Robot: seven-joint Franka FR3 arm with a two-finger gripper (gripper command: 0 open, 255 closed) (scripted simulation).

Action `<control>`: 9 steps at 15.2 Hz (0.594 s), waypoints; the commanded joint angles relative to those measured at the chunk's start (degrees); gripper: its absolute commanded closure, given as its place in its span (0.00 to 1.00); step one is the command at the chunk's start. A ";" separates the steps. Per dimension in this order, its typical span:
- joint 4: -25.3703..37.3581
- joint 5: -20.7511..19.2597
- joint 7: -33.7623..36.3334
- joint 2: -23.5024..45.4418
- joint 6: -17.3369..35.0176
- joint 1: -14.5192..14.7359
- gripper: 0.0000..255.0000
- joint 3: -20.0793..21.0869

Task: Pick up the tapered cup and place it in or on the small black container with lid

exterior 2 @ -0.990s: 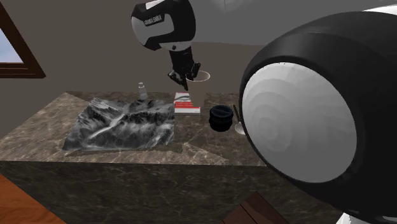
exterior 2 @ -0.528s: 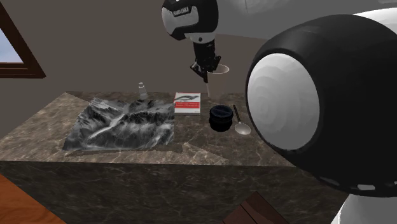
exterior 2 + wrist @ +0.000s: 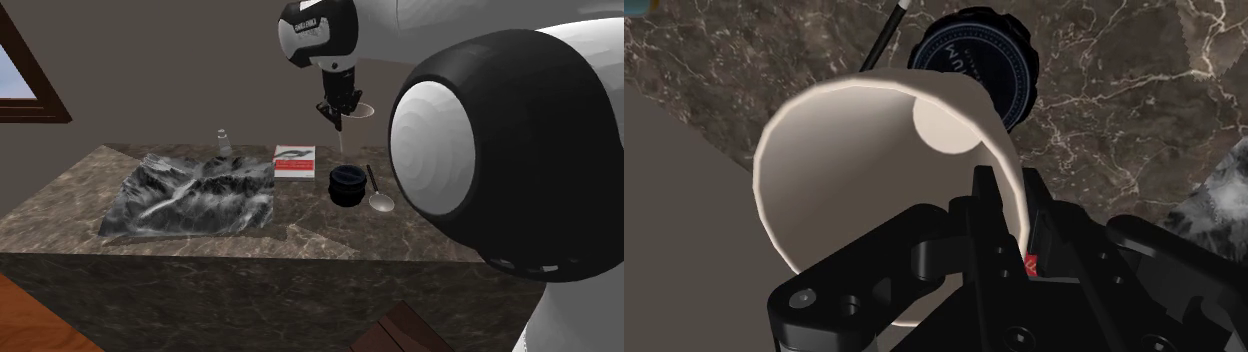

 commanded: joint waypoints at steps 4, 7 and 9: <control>-3.56 -0.13 0.42 0.16 3.74 -0.07 1.00 -0.04; -5.64 -0.23 0.73 0.32 5.96 -0.08 1.00 -0.05; -6.95 -0.29 0.93 0.49 7.43 -0.09 1.00 -0.06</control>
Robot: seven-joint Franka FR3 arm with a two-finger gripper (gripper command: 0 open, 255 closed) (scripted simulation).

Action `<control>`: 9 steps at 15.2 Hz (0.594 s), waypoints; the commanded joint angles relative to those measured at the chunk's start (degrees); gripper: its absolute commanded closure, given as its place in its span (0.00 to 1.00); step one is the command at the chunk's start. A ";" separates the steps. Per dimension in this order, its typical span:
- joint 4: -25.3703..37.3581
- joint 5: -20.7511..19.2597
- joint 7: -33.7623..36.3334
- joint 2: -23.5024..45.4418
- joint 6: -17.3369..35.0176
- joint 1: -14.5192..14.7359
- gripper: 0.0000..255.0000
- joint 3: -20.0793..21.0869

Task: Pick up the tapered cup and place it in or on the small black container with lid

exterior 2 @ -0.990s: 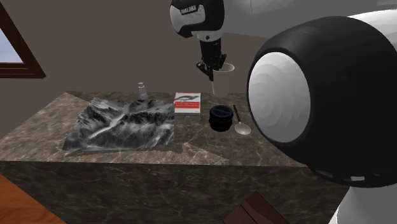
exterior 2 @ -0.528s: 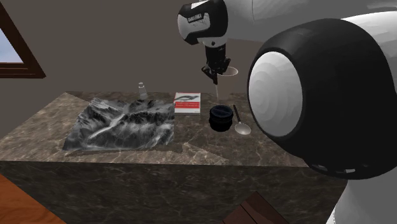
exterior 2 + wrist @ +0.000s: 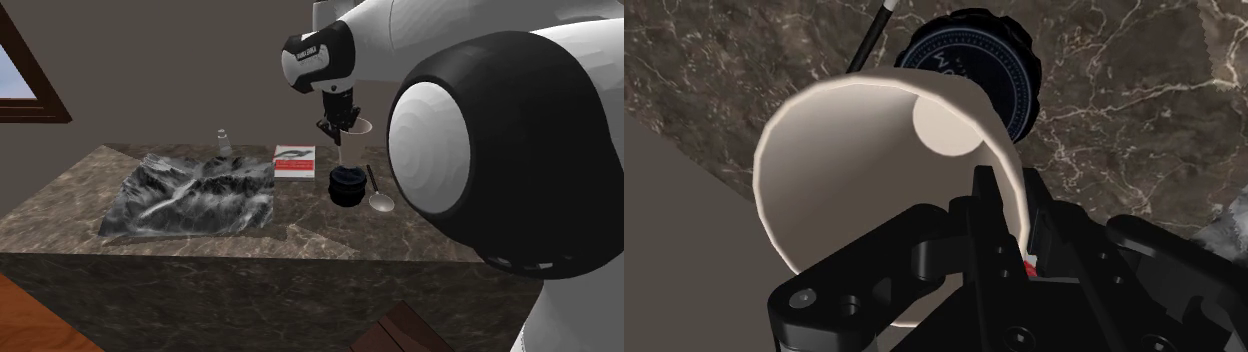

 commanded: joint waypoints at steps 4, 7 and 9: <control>-3.03 -0.14 0.49 0.61 3.65 -0.04 1.00 -0.02; -4.36 -0.20 0.72 0.98 5.34 -0.06 1.00 -0.03; -4.35 -0.20 0.72 0.99 5.34 -0.06 1.00 -0.03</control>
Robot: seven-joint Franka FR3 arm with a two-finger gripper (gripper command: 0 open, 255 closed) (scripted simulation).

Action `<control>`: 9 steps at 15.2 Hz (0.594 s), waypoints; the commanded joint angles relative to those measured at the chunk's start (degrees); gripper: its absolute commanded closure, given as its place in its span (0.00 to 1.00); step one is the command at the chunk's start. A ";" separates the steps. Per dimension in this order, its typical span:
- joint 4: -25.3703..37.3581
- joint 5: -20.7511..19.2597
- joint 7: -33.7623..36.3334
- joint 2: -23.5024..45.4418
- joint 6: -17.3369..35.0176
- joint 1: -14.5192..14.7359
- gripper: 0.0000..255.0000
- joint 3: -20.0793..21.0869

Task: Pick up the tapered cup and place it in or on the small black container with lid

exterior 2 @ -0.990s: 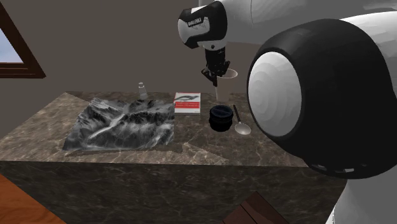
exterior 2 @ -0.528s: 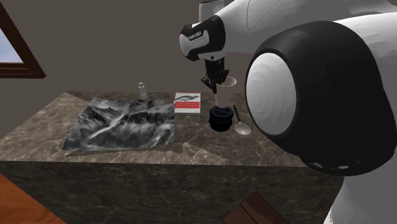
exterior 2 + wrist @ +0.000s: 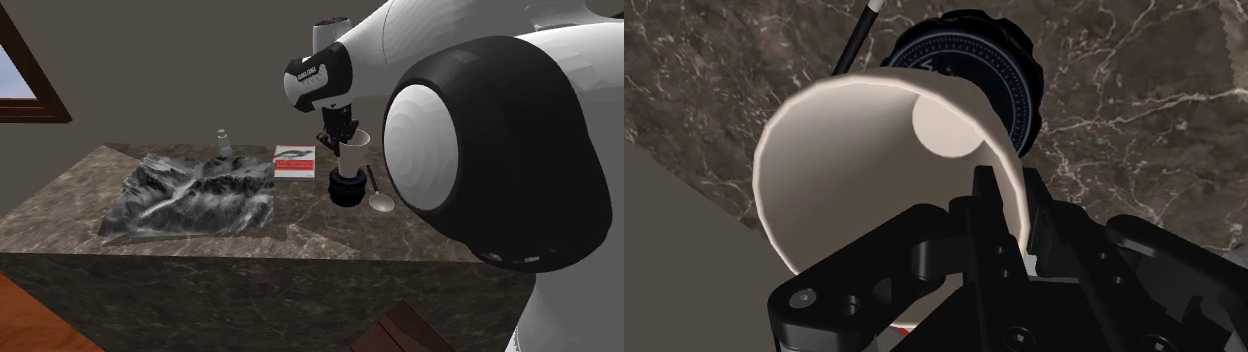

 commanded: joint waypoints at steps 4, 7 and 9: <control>-0.09 -0.01 0.04 0.02 0.13 0.01 1.00 0.01; -0.13 -0.02 0.06 -0.02 0.14 0.02 0.00 0.01; -0.14 -0.02 0.07 -0.03 0.13 0.03 0.00 0.02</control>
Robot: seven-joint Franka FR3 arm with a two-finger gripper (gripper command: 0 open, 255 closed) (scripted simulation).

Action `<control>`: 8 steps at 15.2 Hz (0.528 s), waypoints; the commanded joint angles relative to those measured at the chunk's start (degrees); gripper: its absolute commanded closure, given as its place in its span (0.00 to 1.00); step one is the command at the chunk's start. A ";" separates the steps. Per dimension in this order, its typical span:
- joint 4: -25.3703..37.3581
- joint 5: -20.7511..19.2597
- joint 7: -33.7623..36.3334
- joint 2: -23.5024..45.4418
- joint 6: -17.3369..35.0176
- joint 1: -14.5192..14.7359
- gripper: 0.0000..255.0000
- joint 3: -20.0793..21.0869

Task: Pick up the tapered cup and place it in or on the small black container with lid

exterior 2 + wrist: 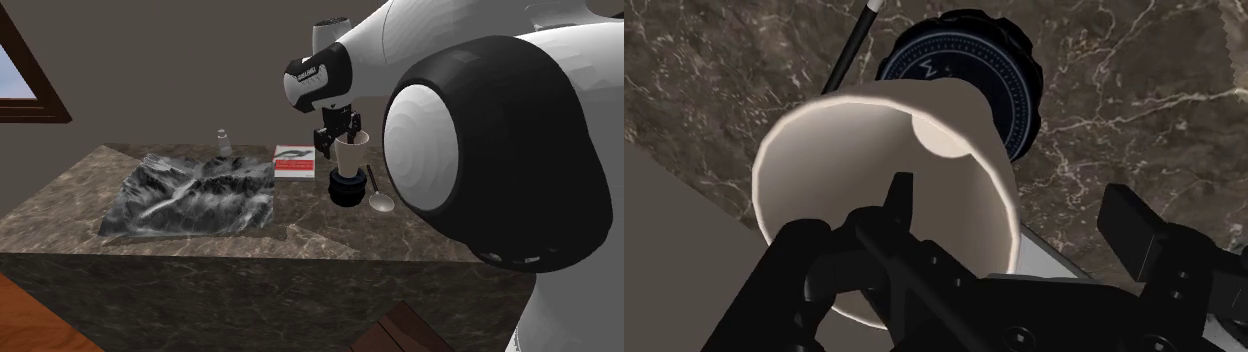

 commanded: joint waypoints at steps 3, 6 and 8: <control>1.04 -0.01 -0.01 -0.63 -1.70 0.15 0.00 0.07; 4.31 -0.05 -0.02 -2.15 -6.53 0.61 0.00 0.31; 4.30 -0.05 -0.02 -2.16 -6.52 0.61 0.00 0.31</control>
